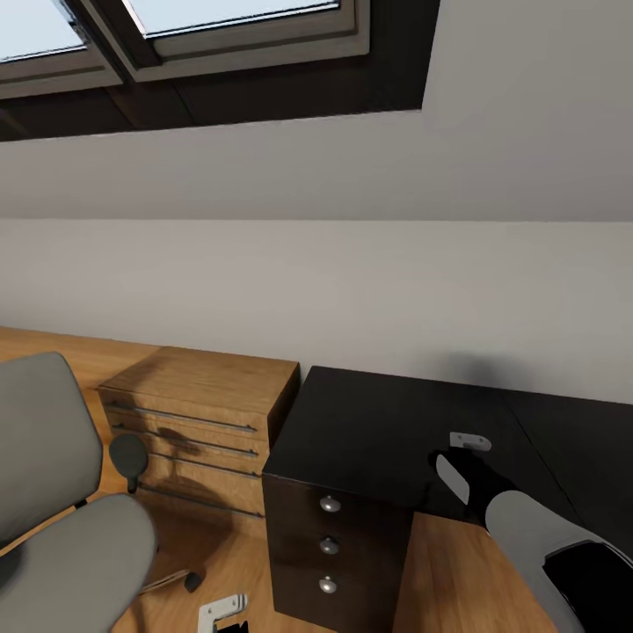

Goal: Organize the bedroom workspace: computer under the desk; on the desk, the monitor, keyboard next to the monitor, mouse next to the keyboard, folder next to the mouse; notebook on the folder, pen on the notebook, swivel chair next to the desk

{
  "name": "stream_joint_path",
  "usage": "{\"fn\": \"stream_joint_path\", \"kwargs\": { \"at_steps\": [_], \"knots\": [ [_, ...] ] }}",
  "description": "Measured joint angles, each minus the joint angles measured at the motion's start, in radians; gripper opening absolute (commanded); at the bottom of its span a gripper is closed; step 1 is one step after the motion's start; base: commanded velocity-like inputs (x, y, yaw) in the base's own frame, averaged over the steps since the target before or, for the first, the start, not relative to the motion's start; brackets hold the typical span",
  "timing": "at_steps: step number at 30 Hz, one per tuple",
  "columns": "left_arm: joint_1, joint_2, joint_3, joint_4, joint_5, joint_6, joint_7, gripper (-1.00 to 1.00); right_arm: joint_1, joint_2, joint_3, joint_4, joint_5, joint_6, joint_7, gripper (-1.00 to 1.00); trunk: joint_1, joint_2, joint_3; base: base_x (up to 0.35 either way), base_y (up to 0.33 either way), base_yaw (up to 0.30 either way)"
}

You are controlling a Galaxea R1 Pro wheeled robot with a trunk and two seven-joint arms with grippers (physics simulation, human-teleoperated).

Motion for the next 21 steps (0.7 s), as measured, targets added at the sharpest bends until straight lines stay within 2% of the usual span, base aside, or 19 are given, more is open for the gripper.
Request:
{"fn": "stream_joint_path", "kwargs": {
  "at_steps": [8,12,21],
  "knots": [
    [0.0,0.0,0.0,0.0,0.0,0.0,0.0,1.0,0.0,0.001,0.0,0.0,0.0,0.0,0.0,1.0,0.019,-0.035,-0.016,0.0,0.0,0.0],
    [0.0,0.0,0.001,0.0,0.0,0.0,0.0,1.0,0.0,0.001,0.0,0.0,0.0,0.0,0.0,1.0,0.019,-0.035,-0.016,0.0,0.0,0.0],
    [0.0,0.0,0.001,0.0,0.001,0.0,0.0,1.0,0.0,0.001,0.0,0.0,0.0,0.0,0.0,1.0,0.046,-0.084,-0.038,0.0,0.0,0.0]
  ]
}}
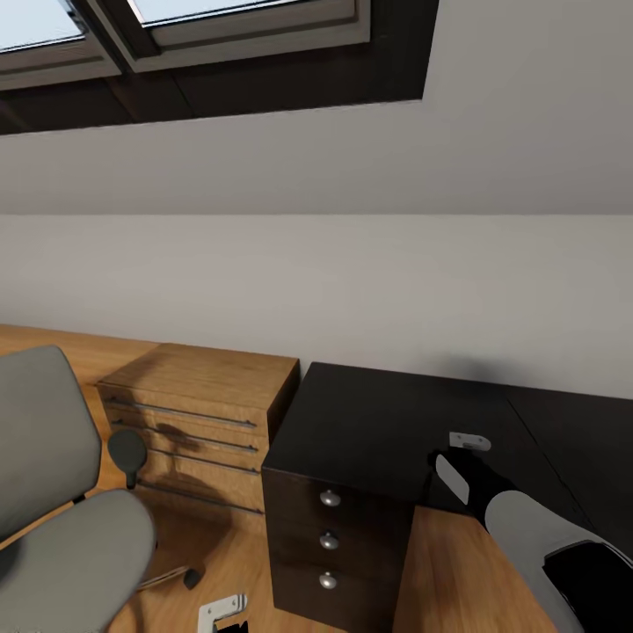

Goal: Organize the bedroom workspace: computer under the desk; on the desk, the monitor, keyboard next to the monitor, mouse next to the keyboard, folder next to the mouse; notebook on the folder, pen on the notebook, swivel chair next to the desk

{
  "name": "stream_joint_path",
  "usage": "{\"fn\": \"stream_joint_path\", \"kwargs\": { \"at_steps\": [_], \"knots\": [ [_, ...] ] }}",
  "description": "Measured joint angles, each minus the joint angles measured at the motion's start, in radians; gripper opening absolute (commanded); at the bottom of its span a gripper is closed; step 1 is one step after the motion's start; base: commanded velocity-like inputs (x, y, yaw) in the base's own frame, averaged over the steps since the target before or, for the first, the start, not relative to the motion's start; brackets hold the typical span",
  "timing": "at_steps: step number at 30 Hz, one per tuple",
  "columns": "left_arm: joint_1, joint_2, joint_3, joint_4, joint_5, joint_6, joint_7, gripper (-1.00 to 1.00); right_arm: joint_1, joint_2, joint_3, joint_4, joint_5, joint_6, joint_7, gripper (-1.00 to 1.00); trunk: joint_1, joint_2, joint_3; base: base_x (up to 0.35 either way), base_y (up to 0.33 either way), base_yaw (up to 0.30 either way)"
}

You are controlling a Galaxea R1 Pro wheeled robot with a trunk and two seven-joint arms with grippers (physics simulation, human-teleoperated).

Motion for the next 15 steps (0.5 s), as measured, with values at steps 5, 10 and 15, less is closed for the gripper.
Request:
{"fn": "stream_joint_path", "kwargs": {
  "at_steps": [5,10,15],
  "knots": [
    [0.0,0.0,0.0,0.0,0.0,0.0,0.001,1.0,0.0,0.0,0.001,0.0,0.0,0.0,0.0,1.0,0.008,-0.014,-0.006,0.0,0.0,0.0],
    [0.0,0.0,0.0,0.0,0.0,0.0,0.001,1.0,0.0,0.0,0.001,0.0,0.0,0.0,0.0,1.0,0.023,-0.042,-0.019,0.0,0.0,0.0],
    [0.0,0.0,0.0,0.0,0.0,0.0,0.001,1.0,0.0,0.0,0.002,0.0,0.0,0.0,0.0,1.0,0.023,-0.042,-0.019,0.0,0.0,0.0]
  ]
}}
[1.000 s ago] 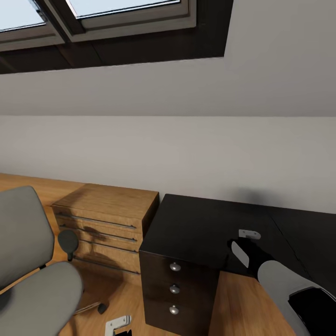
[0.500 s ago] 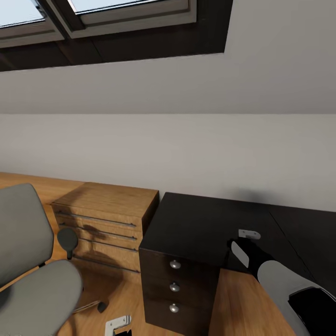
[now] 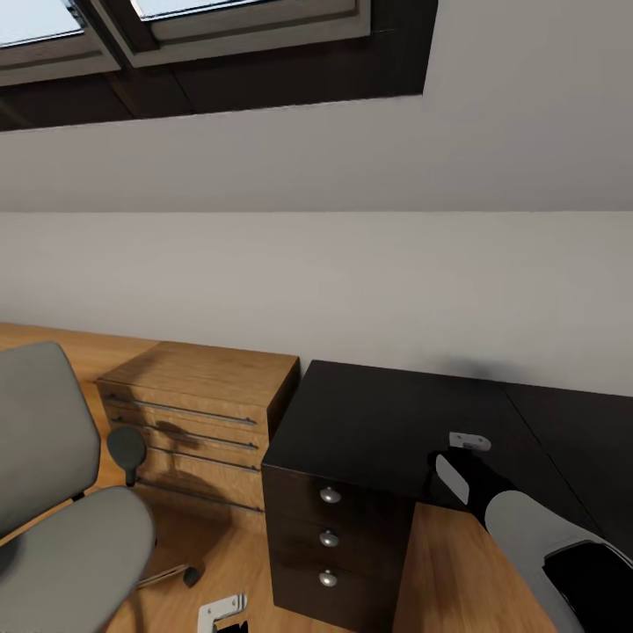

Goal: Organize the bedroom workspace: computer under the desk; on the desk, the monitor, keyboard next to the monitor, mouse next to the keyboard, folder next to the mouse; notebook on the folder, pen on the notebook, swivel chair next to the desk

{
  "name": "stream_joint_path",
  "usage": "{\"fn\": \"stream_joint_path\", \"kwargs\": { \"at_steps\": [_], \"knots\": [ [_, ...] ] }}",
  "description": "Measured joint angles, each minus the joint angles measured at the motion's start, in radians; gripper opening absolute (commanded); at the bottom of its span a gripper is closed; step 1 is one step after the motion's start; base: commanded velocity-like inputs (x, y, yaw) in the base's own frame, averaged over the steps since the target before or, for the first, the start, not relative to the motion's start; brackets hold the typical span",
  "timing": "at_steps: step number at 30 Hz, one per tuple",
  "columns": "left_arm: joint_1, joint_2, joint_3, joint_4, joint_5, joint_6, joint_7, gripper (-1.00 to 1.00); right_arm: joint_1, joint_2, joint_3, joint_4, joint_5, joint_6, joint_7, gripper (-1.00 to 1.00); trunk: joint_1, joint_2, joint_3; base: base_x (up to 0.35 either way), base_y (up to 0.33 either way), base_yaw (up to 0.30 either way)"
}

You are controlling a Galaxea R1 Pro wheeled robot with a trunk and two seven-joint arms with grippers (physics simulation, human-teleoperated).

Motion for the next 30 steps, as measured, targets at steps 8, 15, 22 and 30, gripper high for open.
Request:
{"fn": "stream_joint_path", "kwargs": {
  "at_steps": [8,15,22,30],
  "knots": [
    [0.0,0.0,0.0,0.0,0.0,-0.001,0.0,1.0,-0.001,0.0,0.001,-0.001,0.002,-0.004,0.0,1.0,0.015,-0.028,-0.012,0.0,0.0,0.0],
    [0.0,0.0,0.0,0.0,0.0,-0.001,0.0,1.0,-0.001,0.0,0.001,-0.001,0.002,-0.003,0.0,1.0,0.015,-0.028,-0.012,0.0,0.0,0.0],
    [0.0,0.0,0.0,0.0,0.0,-0.001,0.0,1.0,-0.001,0.0,0.001,-0.001,0.002,-0.003,0.0,1.0,0.015,-0.028,-0.012,0.0,0.0,0.0],
    [0.0,0.0,0.0,0.0,0.0,-0.001,0.0,1.0,-0.001,0.0,0.001,-0.018,0.007,-0.004,-0.002,1.0,0.031,-0.056,-0.025,0.0,0.0,0.0]
  ]
}}
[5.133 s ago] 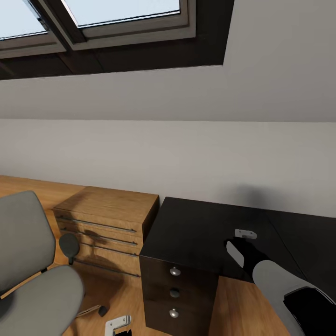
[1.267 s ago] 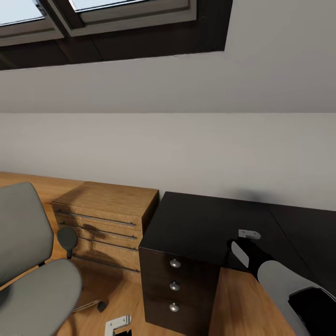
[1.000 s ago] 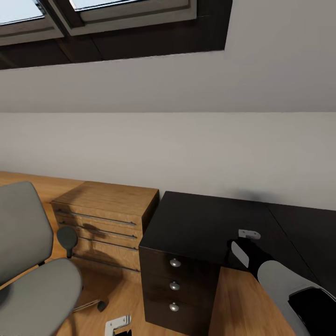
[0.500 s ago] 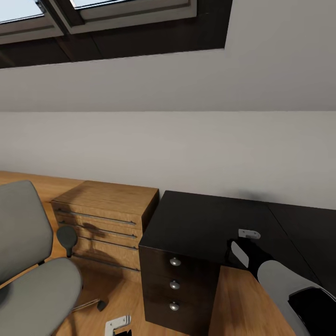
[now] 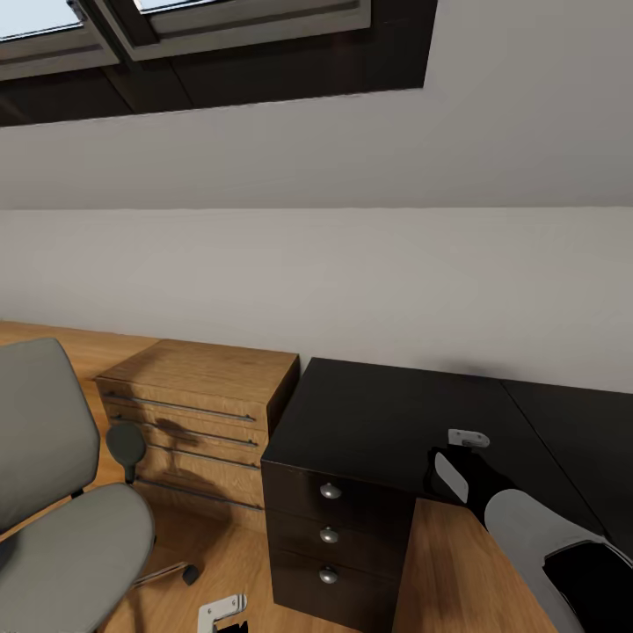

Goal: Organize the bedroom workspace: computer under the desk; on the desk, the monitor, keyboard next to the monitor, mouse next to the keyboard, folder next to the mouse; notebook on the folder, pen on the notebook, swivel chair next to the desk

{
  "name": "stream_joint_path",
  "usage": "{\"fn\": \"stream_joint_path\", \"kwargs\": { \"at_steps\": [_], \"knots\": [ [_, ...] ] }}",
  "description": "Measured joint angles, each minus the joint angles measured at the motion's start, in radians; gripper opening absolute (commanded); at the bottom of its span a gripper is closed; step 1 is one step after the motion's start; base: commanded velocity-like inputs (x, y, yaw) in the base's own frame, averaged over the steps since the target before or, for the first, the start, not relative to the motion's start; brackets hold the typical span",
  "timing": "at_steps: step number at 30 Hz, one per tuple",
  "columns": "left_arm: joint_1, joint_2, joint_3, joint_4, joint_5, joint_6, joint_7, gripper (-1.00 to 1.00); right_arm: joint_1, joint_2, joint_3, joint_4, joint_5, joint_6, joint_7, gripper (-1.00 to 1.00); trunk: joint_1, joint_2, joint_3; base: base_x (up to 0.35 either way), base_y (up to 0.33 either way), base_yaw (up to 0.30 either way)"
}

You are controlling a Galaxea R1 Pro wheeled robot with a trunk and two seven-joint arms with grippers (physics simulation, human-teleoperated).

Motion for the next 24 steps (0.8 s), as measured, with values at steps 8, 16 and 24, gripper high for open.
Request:
{"fn": "stream_joint_path", "kwargs": {
  "at_steps": [8,16,24],
  "knots": [
    [0.0,0.0,0.0,0.001,0.0,0.001,0.0,1.0,0.0,0.0,0.0,0.0,0.0,0.0,0.0,1.0,0.0,0.0,0.0,0.0,0.0,0.0],
    [0.0,0.0,0.0,0.001,0.0,0.001,0.0,1.0,0.0,0.0,0.001,0.0,0.002,0.0,0.0,1.0,0.0,0.0,0.0,0.0,0.0,0.0],
    [0.0,0.0,0.0,0.002,0.0,0.001,0.0,1.0,0.0,0.001,0.002,0.001,0.006,-0.001,-0.001,-1.0,0.0,0.0,0.0,0.0,0.0,0.0]
  ]
}}
